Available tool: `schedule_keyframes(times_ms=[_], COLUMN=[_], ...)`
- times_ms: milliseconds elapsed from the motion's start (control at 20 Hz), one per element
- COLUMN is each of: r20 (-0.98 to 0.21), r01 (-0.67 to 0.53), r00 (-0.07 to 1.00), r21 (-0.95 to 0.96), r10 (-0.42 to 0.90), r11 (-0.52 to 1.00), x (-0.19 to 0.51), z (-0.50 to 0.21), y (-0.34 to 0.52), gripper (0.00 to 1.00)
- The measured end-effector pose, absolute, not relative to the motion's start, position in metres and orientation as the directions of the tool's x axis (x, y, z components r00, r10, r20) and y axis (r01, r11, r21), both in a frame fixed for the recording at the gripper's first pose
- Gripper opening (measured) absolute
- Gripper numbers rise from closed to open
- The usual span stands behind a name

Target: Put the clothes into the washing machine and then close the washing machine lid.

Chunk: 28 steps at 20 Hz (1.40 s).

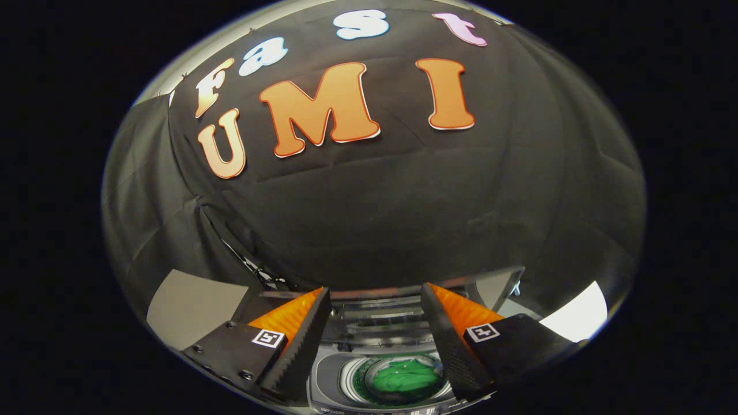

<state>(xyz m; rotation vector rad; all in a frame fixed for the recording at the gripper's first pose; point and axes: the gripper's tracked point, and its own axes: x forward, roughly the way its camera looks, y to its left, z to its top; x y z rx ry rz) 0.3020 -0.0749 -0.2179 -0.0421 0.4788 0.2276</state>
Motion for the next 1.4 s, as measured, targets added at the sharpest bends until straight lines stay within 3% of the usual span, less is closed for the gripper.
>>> schedule_keyframes(times_ms=[150,500,1400], r20=[-0.440,-0.563,-0.550], r01=[-0.257,-0.253,-0.235], r00=[0.877,0.813,0.821], r21=[-0.086,-0.104,-0.082], r10=[0.195,0.153,0.152], r11=[0.963,0.962,0.969], x=[0.338,0.370,0.321], z=[-0.216,-0.272,-0.279], y=[-0.061,-0.056,-0.066], gripper=[0.99,0.99,0.98])
